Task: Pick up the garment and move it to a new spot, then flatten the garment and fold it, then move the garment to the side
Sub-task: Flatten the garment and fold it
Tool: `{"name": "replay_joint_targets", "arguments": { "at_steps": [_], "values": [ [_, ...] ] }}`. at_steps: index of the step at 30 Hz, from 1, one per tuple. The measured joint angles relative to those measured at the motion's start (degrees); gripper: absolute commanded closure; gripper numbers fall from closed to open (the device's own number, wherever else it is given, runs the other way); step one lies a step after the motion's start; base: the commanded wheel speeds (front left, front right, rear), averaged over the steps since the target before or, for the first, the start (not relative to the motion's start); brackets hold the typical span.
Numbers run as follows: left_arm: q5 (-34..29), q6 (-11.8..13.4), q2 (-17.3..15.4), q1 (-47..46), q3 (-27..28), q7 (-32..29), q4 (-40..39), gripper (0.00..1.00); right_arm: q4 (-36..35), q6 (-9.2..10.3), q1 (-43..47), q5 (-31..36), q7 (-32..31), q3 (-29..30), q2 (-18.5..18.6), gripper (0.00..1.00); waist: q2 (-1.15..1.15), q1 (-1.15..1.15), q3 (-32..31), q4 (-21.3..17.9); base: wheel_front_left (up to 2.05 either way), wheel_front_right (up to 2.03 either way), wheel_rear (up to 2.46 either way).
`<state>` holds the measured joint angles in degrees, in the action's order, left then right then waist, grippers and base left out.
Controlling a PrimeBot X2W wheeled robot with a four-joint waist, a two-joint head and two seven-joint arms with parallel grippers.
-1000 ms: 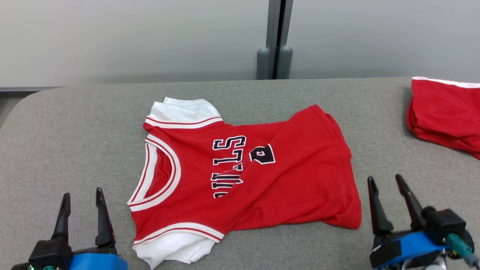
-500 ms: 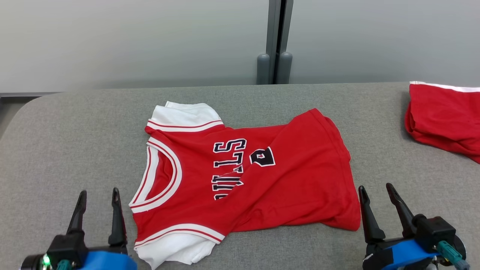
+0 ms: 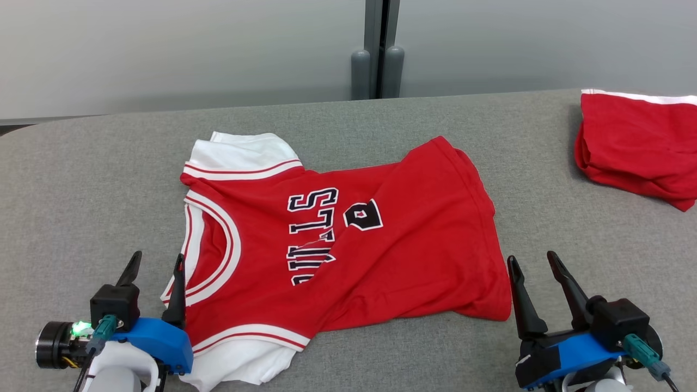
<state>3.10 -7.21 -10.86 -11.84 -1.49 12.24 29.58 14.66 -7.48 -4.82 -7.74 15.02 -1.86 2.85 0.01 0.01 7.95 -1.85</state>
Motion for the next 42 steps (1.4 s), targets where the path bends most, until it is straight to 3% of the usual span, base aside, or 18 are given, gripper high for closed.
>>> {"name": "replay_joint_targets", "arguments": {
  "at_steps": [8, 15, 16, 17, 18, 22, 28, 36, 37, 38, 39, 40, 42],
  "values": [
    [4.30, -0.22, -1.48, -0.82, -2.92, -6.60, 7.99, 0.00, -0.27, 0.00, -0.76, -0.34, 0.00, 0.15, 0.00, 0.00, 0.00, 0.00, 1.45, -0.97, 0.00, 0.00, 0.00],
    [10.33, -0.22, -2.53, -0.90, -5.44, -9.87, 9.56, 0.00, -0.60, 0.00, -1.03, -0.42, 0.00, 0.14, -0.01, 0.00, 0.00, -0.01, 2.47, -1.14, 0.00, 0.00, 0.00],
    [11.14, -0.21, -2.76, -1.03, -6.25, -10.18, 9.54, 0.14, -0.60, 0.00, -1.14, -0.43, 0.00, 0.08, 0.00, 0.00, 0.00, -0.01, 2.61, -1.17, 0.00, 0.00, 0.00],
    [11.70, -0.21, -3.22, -1.26, -7.01, -10.36, 9.54, 0.68, -0.59, 0.00, -1.26, -0.48, 0.00, -0.01, 0.00, 0.00, -0.01, -0.01, 2.77, -1.24, 0.00, 0.00, 0.00],
    [12.37, -0.21, -3.49, -1.41, -7.75, -10.36, 9.44, 1.00, -0.59, 0.00, -1.53, -0.48, 0.00, -0.10, 0.00, 0.00, -0.01, -0.01, 2.89, -1.29, 0.00, 0.00, 0.00],
    [13.24, -0.22, -3.90, -3.04, -9.87, -8.95, 8.22, 1.00, -0.67, 0.00, -2.06, -0.48, 0.00, -0.29, -0.01, 0.00, 0.00, -0.01, 3.37, -1.54, 0.00, 0.00, 0.00],
    [12.76, 0.79, -5.75, -10.13, -8.50, -3.25, 5.98, 1.00, -1.12, 0.00, -3.00, -0.10, 0.00, 0.69, -0.01, 0.00, 0.00, 0.00, 4.59, -2.25, 0.00, 0.00, 0.00],
    [12.40, 1.20, -7.00, -16.81, -8.46, -0.33, 12.54, 1.00, -1.14, 0.00, -4.96, 0.05, 0.00, 0.33, 0.01, 0.00, 0.01, 0.01, 6.65, -4.25, 0.00, 0.00, 0.00],
    [11.77, 1.52, -6.93, -17.13, -8.73, 0.35, 13.17, 0.90, -1.09, 0.00, -5.04, 0.03, 0.00, 0.32, 0.00, 0.00, 0.01, 0.01, 6.66, -4.36, 0.00, 0.00, 0.00],
    [11.40, 1.63, -6.92, -17.38, -8.84, 0.74, 13.90, 0.73, -1.07, 0.00, -5.06, -0.09, 0.00, 0.30, 0.00, 0.00, 0.00, 0.00, 6.62, -4.44, 0.00, 0.00, 0.00],
    [11.41, 1.68, -6.92, -17.43, -8.87, 1.23, 14.56, 0.18, -0.97, 0.00, -5.05, -0.14, 0.00, 0.23, -0.01, 0.00, 0.00, 0.00, 6.49, -4.47, 0.00, 0.00, 0.00],
    [11.21, 1.94, -6.87, -17.42, -9.00, 1.67, 14.97, 0.00, -0.86, 0.00, -5.05, -0.27, 0.00, 0.24, 0.00, 0.00, 0.01, 0.00, 6.29, -4.44, 0.00, 0.00, 0.00],
    [10.78, 2.12, -6.55, -17.33, -9.15, 2.32, 15.15, 0.00, -0.69, 0.00, -4.83, -0.42, 0.00, 0.36, 0.01, 0.00, 0.01, 0.00, 5.62, -4.20, 0.00, 0.00, 0.00]
  ]
}}
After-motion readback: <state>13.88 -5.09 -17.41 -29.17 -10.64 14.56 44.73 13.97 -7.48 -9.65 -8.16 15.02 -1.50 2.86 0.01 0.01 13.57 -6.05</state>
